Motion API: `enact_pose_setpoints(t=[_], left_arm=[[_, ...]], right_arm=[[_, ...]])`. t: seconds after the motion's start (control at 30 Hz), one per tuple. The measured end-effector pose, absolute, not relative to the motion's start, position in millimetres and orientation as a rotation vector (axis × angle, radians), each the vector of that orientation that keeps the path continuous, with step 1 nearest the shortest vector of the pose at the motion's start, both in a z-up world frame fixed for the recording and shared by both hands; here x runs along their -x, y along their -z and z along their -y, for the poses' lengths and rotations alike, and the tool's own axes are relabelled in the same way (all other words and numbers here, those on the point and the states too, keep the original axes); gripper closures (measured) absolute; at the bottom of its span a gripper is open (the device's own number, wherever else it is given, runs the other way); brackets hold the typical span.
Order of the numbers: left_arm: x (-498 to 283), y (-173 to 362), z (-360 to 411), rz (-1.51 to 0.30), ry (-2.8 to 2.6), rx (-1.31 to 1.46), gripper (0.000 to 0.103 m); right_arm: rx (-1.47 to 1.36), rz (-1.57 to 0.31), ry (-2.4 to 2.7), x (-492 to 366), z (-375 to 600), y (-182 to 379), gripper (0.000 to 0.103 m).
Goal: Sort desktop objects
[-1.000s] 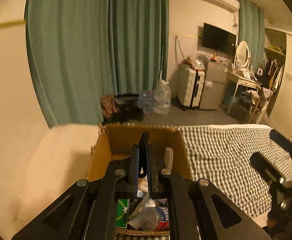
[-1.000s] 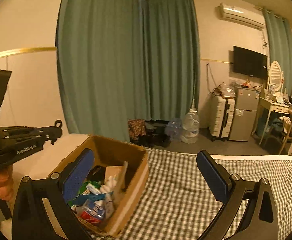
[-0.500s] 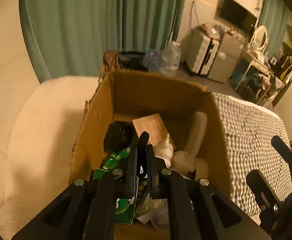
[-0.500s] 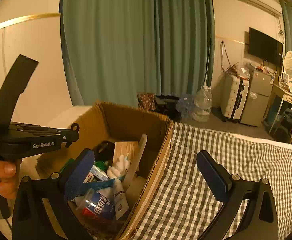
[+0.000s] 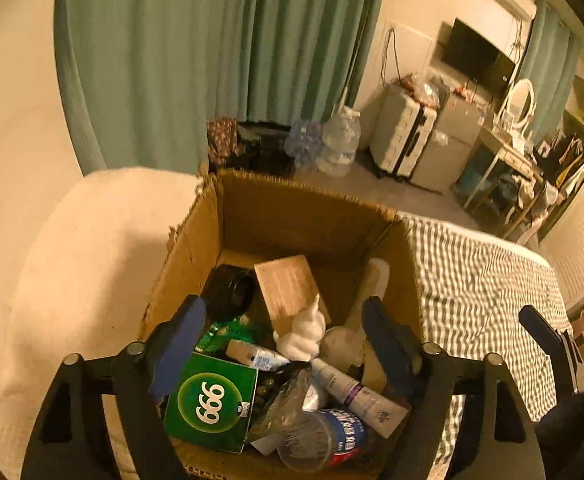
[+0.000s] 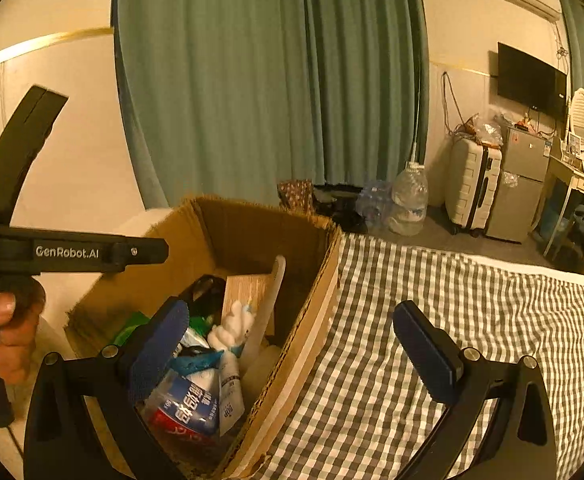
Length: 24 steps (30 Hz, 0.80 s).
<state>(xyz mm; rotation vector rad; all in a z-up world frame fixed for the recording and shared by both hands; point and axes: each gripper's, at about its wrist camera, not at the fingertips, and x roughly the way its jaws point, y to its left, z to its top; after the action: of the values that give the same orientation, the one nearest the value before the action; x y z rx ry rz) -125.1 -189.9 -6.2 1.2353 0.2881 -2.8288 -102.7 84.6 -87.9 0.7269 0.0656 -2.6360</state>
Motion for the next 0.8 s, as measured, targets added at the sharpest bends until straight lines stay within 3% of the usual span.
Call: enact_pose_setpoints(t=[0.2, 0.8], left_arm=[[96.5, -40.0, 179.4, -0.273, 2.914, -0.979, 0.000], [32.0, -121.9, 96.4, -0.066, 3.060, -0.532, 0.000]], right_arm=[[-0.626, -0.062, 2.663, 85.6, -97.0, 57.5, 0.001], [-0.342, -0.073, 2.816, 22.1, -185.4, -41.7, 0.001]])
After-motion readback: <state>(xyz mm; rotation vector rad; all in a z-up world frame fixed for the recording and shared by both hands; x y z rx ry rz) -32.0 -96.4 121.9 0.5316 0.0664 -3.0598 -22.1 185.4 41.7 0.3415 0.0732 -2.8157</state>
